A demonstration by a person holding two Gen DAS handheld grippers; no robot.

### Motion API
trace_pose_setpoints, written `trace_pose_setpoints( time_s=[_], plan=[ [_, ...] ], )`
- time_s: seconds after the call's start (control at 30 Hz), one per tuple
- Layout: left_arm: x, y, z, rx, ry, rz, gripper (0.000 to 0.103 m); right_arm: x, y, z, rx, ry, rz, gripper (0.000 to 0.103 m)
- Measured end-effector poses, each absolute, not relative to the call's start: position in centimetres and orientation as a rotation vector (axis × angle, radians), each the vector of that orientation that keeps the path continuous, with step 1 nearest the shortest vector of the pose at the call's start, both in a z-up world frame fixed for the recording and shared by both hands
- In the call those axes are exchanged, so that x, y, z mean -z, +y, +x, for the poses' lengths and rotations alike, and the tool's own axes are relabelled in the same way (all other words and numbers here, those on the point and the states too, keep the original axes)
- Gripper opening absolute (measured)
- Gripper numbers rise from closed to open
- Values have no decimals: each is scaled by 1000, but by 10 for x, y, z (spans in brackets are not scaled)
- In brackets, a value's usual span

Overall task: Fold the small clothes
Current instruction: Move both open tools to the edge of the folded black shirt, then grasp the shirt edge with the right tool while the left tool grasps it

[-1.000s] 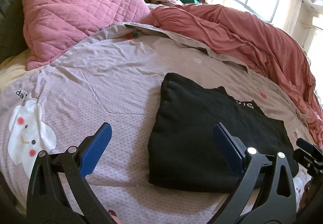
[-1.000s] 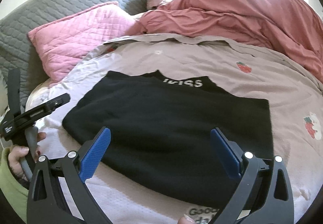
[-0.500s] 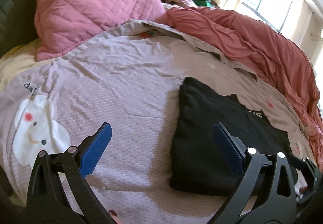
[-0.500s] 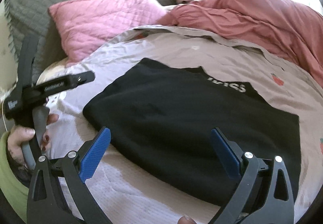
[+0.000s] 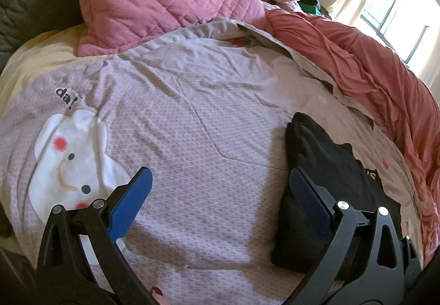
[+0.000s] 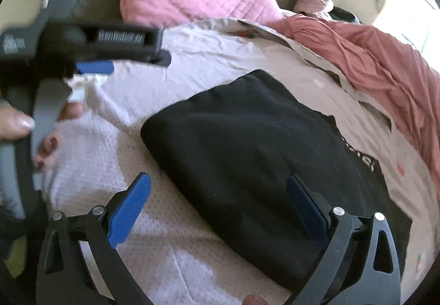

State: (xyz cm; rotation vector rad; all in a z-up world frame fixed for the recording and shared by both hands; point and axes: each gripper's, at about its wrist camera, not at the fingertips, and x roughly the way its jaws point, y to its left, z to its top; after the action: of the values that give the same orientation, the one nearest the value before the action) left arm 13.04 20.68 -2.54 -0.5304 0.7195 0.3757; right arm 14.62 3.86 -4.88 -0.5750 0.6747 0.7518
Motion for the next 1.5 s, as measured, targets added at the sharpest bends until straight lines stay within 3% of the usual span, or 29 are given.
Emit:
trace_pose_setpoints(
  time_s=[0.47,0.63,0.7,0.73,0.77,0.8,1.2,1.5],
  plan=[
    [26,200,138,-379,744,-469,94,66,58,162,-658,616,-643,95],
    [27,195,142,-381,761,-446,94,60,53,160,-687,576,-608,69],
    [28,194,144,-375,766,-443,94,56,49,161,-709,571,-581,40],
    [29,194,144,-371,770,-445,94,55,48,162,-716,572,-568,33],
    [30,195,145,-369,772,-448,94,53,46,163,-736,577,-546,18],
    [30,195,144,-366,773,-452,94,51,44,163,-747,577,-527,12],
    [37,212,174,-140,788,-748,94,38,2,184,-855,647,-178,7],
    [58,199,231,92,904,-925,93,36,-7,179,-882,642,-128,7]
  ],
)
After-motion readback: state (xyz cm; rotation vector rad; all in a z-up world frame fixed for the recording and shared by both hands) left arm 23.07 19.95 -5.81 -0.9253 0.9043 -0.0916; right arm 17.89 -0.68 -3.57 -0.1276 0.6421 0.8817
